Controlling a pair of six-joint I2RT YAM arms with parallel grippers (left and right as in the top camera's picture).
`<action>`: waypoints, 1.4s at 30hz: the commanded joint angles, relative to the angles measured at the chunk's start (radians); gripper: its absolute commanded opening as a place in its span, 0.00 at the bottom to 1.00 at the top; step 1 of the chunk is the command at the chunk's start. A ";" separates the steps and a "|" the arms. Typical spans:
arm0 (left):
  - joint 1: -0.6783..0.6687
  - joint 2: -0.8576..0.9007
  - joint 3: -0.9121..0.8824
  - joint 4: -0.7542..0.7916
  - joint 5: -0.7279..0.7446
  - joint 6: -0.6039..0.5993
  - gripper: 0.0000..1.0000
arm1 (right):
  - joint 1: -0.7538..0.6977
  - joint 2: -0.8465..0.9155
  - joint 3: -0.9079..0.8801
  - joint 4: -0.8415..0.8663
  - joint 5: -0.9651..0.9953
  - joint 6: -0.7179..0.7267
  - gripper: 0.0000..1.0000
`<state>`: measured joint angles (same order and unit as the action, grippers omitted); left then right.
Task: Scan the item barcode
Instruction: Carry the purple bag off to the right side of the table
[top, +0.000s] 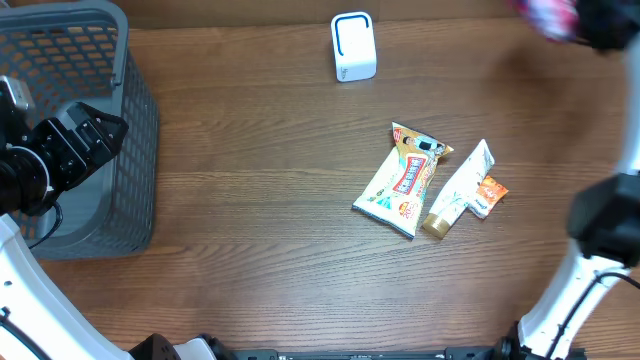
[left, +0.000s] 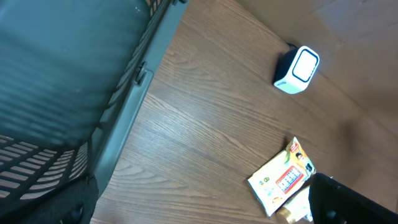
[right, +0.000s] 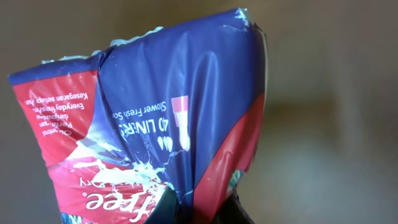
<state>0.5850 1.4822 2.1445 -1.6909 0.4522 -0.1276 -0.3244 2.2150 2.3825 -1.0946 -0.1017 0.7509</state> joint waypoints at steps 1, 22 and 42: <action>0.004 0.002 -0.006 0.002 0.009 -0.007 1.00 | -0.107 0.015 0.008 -0.042 0.058 -0.079 0.04; 0.004 0.002 -0.006 0.002 0.009 -0.007 1.00 | -0.521 0.122 -0.101 -0.005 0.220 -0.157 0.19; 0.004 0.002 -0.006 0.002 0.009 -0.007 1.00 | -0.487 0.023 0.048 -0.148 -0.563 -0.424 0.98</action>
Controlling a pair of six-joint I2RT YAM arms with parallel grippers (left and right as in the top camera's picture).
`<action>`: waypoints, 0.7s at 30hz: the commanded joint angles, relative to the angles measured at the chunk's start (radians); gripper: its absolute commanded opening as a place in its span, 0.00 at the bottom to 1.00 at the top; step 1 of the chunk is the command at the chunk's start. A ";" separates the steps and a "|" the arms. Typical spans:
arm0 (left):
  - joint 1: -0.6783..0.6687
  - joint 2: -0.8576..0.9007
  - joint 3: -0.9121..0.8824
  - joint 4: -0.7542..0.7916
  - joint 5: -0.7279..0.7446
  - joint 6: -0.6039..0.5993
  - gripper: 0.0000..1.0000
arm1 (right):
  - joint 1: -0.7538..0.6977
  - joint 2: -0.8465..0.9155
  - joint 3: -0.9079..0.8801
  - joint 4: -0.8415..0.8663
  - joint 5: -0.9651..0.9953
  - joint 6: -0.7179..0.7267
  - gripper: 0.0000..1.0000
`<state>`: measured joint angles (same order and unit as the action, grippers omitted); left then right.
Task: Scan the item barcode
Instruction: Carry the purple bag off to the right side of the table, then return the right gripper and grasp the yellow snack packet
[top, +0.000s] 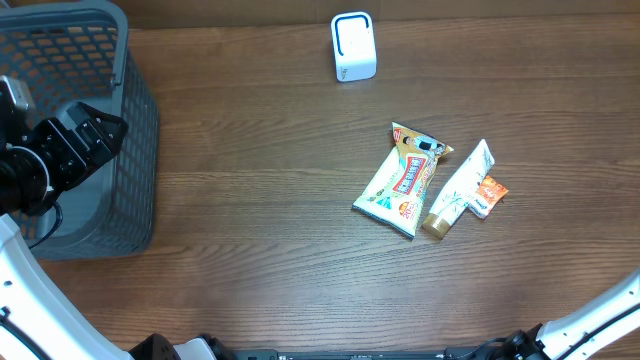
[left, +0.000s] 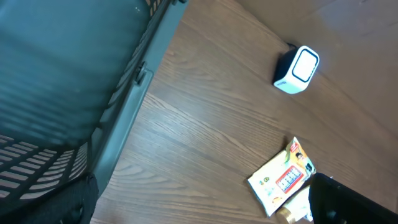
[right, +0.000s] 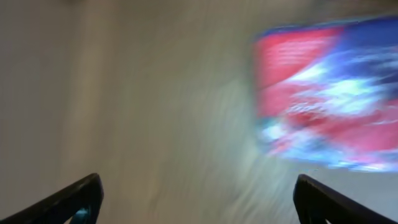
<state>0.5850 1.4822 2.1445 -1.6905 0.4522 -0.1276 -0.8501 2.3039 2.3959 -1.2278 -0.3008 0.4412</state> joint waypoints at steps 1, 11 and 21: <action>0.004 0.002 -0.006 0.001 0.009 -0.007 1.00 | 0.056 -0.066 0.035 -0.040 -0.437 -0.144 0.98; 0.004 0.002 -0.006 0.001 0.009 -0.007 1.00 | 0.420 -0.065 -0.020 -0.335 -0.360 -0.391 0.98; 0.004 0.002 -0.006 0.001 0.009 -0.007 1.00 | 0.870 -0.065 -0.168 -0.333 0.018 -0.331 1.00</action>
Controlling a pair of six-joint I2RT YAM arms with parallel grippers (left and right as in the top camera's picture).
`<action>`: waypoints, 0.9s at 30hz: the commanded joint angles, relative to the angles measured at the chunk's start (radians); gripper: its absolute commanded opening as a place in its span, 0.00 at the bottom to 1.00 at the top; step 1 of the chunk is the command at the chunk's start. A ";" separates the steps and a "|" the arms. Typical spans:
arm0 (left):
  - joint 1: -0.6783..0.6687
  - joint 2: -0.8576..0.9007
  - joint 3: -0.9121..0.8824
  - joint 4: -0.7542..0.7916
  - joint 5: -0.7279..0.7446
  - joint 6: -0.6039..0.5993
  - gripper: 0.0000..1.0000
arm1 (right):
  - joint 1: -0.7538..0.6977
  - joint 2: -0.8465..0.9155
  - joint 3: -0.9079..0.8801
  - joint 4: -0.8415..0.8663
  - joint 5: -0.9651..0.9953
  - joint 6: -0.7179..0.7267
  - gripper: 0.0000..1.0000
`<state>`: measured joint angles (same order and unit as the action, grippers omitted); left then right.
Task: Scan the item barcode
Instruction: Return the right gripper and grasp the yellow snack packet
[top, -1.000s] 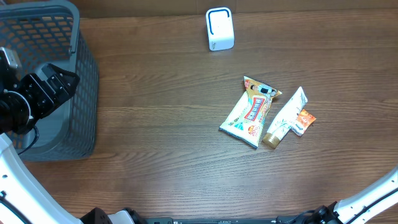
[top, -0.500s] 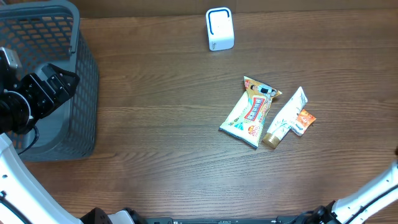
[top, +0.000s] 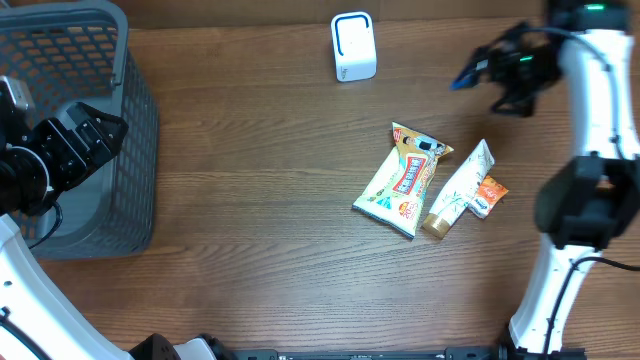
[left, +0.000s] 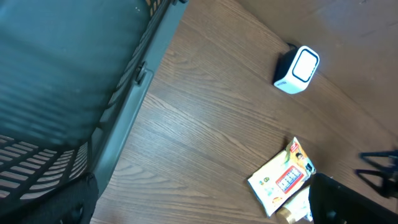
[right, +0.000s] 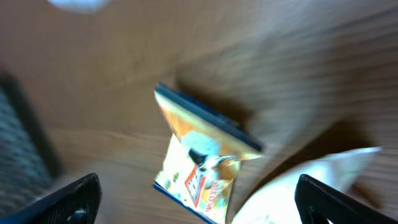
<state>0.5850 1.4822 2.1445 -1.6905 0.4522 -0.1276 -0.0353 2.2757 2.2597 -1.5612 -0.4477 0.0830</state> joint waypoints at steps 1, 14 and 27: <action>0.004 0.002 -0.006 0.001 0.009 -0.007 1.00 | 0.086 -0.037 -0.047 0.001 0.211 0.061 1.00; 0.004 0.002 -0.006 0.001 0.009 -0.007 1.00 | 0.266 -0.037 -0.271 0.026 0.381 0.195 1.00; 0.004 0.002 -0.006 0.001 0.009 -0.007 1.00 | 0.266 -0.037 -0.410 0.305 0.376 0.303 0.64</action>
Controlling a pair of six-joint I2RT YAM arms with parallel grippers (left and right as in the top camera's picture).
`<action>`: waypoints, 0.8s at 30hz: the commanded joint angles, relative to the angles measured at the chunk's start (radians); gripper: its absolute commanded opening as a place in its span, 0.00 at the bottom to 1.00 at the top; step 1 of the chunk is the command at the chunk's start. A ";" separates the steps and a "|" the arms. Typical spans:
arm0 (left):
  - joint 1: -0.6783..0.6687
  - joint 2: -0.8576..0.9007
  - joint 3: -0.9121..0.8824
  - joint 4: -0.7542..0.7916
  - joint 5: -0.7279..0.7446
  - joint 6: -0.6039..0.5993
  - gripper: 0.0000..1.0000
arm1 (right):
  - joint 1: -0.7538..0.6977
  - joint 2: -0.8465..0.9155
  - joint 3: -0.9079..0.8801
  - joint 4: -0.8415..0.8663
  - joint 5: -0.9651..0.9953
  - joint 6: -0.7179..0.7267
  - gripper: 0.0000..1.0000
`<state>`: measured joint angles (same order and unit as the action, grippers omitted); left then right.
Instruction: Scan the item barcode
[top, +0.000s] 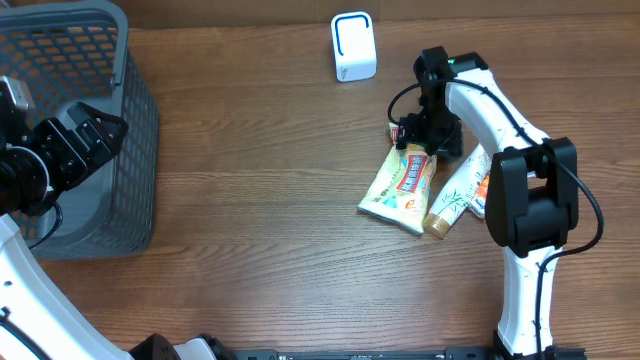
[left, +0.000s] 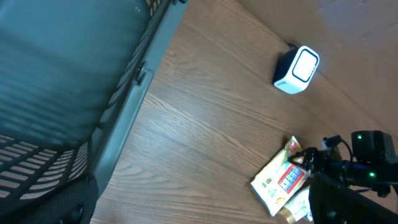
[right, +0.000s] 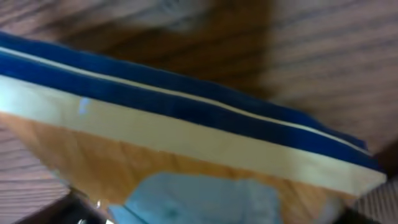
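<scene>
A yellow snack packet (top: 401, 183) with a red label lies flat on the wooden table, also seen in the left wrist view (left: 281, 182). My right gripper (top: 424, 135) is down on its top end. Up close, the packet's blue-edged end (right: 186, 143) fills the right wrist view, and the dark fingers stand far apart at the bottom corners, so the right gripper (right: 211, 214) is open. The white barcode scanner (top: 352, 46) stands at the back. My left gripper (top: 100, 135) hangs open and empty beside the basket.
A grey mesh basket (top: 130, 120) fills the left side of the table. A white tube with a gold cap (top: 458, 195) lies right against the packet's right side, under my right arm. The left wrist view also takes in the scanner (left: 297, 69).
My right gripper was open in the air right of the scanner; now it is low on the snack packet's top end. The packet has shifted slightly. The left arm has not moved.
My right gripper was shut on a red and blue sachet at the far right edge. Then it was open, out of the overhead view, with the sachet apart from it. Later it hung open over the table, and now it is down at the snack packet.
</scene>
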<state>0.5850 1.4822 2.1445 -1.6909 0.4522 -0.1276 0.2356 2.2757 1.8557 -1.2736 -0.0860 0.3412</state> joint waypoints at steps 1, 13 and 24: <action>0.004 0.002 -0.006 0.002 0.009 -0.007 1.00 | -0.005 -0.037 -0.002 0.024 0.013 0.056 0.57; 0.004 0.002 -0.006 0.002 0.009 -0.007 1.00 | -0.007 -0.037 0.187 -0.053 -0.271 -0.070 0.22; 0.004 0.002 -0.006 0.002 0.009 -0.007 1.00 | 0.022 -0.037 0.221 -0.120 -0.545 -0.214 0.04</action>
<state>0.5850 1.4822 2.1445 -1.6909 0.4522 -0.1276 0.2405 2.2749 2.0480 -1.3876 -0.5472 0.1757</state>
